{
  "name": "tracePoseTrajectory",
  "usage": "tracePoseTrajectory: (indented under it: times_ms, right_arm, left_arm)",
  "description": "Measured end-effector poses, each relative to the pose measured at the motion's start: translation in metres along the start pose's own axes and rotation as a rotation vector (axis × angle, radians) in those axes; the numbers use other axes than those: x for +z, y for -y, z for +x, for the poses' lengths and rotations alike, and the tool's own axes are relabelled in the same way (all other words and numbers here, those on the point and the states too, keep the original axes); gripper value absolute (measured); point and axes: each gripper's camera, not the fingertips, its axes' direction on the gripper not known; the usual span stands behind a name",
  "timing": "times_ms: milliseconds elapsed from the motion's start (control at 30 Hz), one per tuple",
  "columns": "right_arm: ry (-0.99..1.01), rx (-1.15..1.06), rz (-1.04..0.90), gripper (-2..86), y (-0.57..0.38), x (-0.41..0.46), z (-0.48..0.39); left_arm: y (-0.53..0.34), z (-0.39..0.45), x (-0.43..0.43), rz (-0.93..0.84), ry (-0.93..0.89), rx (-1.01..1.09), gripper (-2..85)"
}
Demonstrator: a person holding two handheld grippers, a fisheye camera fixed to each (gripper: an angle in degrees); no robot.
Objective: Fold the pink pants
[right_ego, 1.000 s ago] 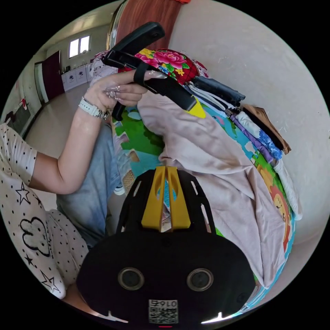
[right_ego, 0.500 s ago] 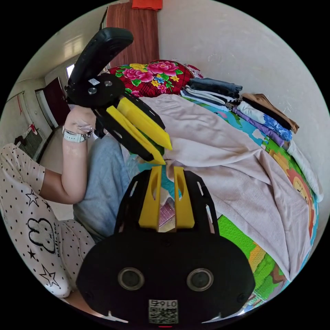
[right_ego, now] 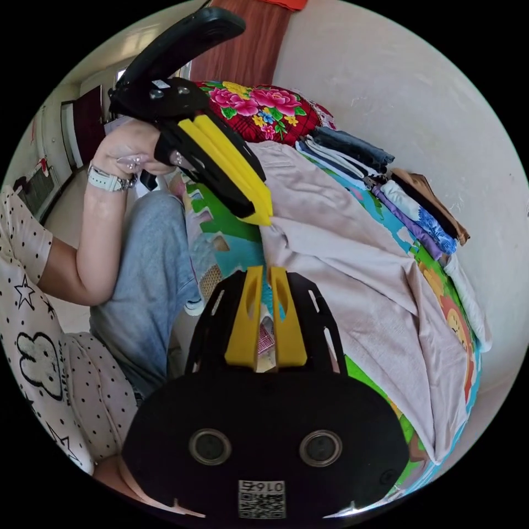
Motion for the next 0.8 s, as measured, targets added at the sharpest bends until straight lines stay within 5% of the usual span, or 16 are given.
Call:
tracePoseTrajectory:
  times_ms: [200, 600, 800]
  right_arm:
    - [0.016, 0.077, 0.215, 3.8, -0.025, -0.020, 0.007]
    - [-0.053, -0.110, 0.138, 7.0, -0.076, 0.021, -0.021]
    - [-0.044, -0.197, 0.130, 4.9, -0.129, 0.036, -0.013]
  left_arm:
    - [0.005, 0.010, -0.013, 0.013, 0.031, 0.015, -0.9]
    - [0.017, 0.015, -0.022, 0.022, 0.000, 0.049, 5.6]
    - [0.048, 0.017, 0.013, -0.103, -0.054, 0.088, -0.4]
